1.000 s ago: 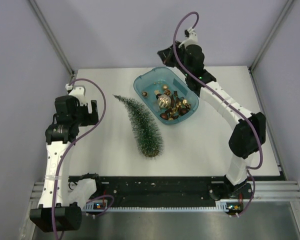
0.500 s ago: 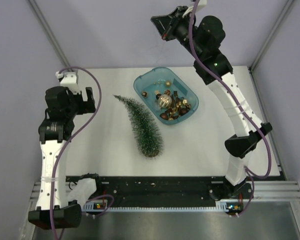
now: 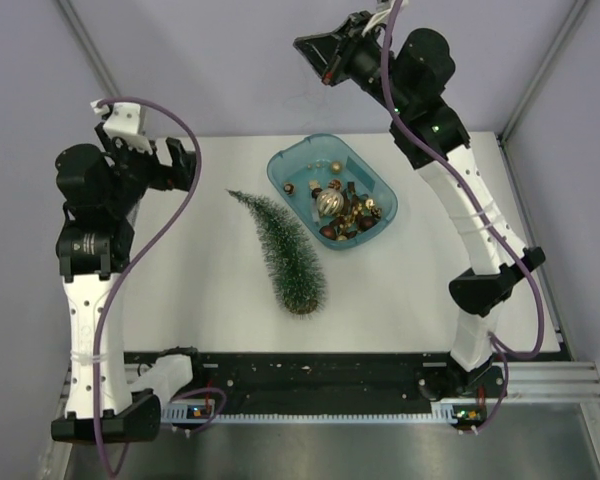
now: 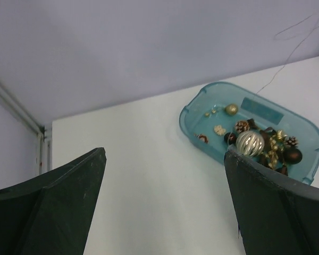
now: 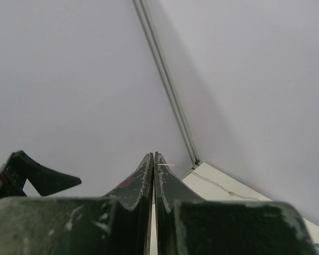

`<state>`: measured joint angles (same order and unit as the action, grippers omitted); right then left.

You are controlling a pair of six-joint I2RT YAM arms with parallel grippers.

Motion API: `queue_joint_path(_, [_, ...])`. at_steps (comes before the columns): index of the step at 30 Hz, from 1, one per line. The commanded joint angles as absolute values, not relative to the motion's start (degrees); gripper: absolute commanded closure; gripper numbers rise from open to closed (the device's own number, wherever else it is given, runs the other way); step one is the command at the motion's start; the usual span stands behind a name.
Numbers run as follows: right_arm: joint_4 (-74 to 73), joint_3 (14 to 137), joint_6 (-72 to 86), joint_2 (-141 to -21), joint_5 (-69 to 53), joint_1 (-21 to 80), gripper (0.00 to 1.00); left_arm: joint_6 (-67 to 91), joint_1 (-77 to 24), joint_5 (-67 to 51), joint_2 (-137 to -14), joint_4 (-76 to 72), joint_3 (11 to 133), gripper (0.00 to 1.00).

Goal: Decorate the small christmas tree

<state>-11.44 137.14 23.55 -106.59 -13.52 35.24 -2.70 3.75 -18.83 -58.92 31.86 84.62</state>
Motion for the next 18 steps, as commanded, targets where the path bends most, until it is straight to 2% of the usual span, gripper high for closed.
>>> queue_joint_path(1, [-7.4,138.7,23.9,-104.2,-18.4,35.9,1.0,-0.6,1.5,-26.6,-62.2,22.7,92.3,0.01])
queue_joint_path(9, [-4.1,138.9,24.9,-100.6,-22.2,36.3,1.0,-0.2,-3.8,-29.7,-68.9,17.0,97.0,0.01])
queue_joint_path(14, [-2.6,139.0,26.4,-98.8,-23.7,36.4,1.0,-2.3,-10.3,-35.2,-71.2,16.2,98.2,0.01])
queue_joint_path(18, [-1.6,136.7,27.1,-97.3,-24.4,36.4,1.0,-6.5,-16.0,-33.9,-73.8,16.3,100.4,0.01])
